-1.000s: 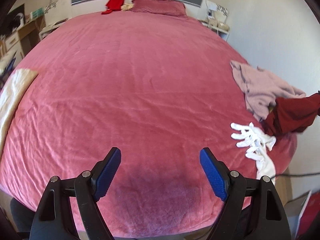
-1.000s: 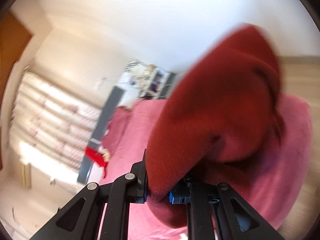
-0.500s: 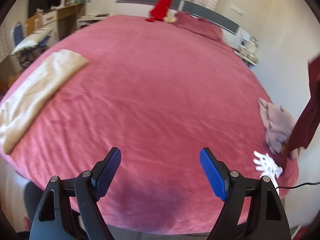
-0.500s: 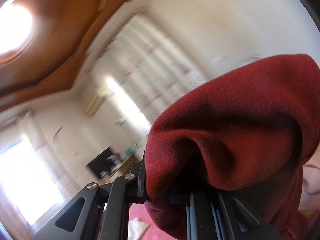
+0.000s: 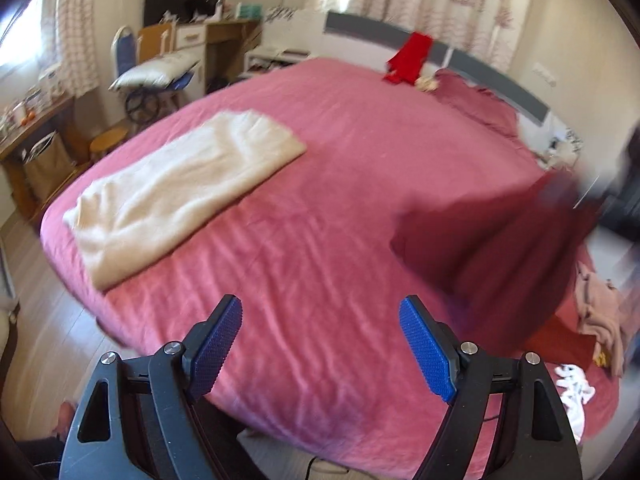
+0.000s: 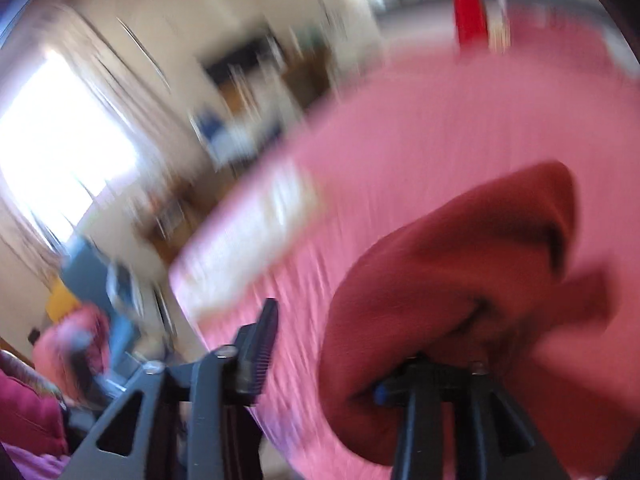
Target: Fold clothes
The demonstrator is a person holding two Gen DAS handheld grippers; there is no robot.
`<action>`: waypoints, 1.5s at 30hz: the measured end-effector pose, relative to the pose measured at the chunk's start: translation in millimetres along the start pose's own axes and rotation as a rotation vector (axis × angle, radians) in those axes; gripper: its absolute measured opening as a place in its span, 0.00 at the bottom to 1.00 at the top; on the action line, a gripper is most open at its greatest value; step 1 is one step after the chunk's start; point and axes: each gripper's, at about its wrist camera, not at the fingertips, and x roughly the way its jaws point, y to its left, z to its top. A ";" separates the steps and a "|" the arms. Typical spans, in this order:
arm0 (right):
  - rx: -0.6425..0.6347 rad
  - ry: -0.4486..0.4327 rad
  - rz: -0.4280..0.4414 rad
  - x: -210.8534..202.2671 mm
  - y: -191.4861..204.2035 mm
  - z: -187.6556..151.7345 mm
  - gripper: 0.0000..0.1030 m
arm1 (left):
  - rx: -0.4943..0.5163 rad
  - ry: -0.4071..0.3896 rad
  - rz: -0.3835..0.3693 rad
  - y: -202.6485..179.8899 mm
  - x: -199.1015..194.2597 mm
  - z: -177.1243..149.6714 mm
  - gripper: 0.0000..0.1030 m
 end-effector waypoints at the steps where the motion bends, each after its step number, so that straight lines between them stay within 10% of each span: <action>1: 0.031 0.064 0.016 25.1 -5.5 -23.5 0.47 | -0.004 0.016 0.010 2.9 4.6 -3.1 0.80; 5: 0.067 0.172 0.176 75.4 -13.9 -82.9 0.57 | 0.004 0.074 0.059 9.3 25.9 -16.4 0.80; 9: -0.010 0.048 0.125 29.6 -19.7 -99.3 0.58 | 0.034 0.118 0.068 -4.7 53.1 -16.2 0.80; 14: 0.149 -0.140 -0.070 -19.3 -73.7 -61.3 0.62 | 0.080 0.134 0.075 -36.3 72.8 -11.1 0.80; 19: 0.392 -0.114 -0.195 24.2 -120.2 2.8 0.65 | 0.105 0.125 0.042 -46.1 62.4 -13.3 0.80; 35: -0.357 0.111 0.290 151.9 143.4 89.7 0.66 | -0.195 0.049 0.079 52.0 11.6 -27.0 0.80; 40: -0.319 -0.089 0.016 70.7 63.7 42.4 0.67 | -0.134 0.090 0.112 40.6 41.9 -18.7 0.80; 45: 0.022 -0.128 -0.245 7.0 -76.4 39.8 0.67 | 0.014 0.113 0.133 1.5 86.4 -2.8 0.80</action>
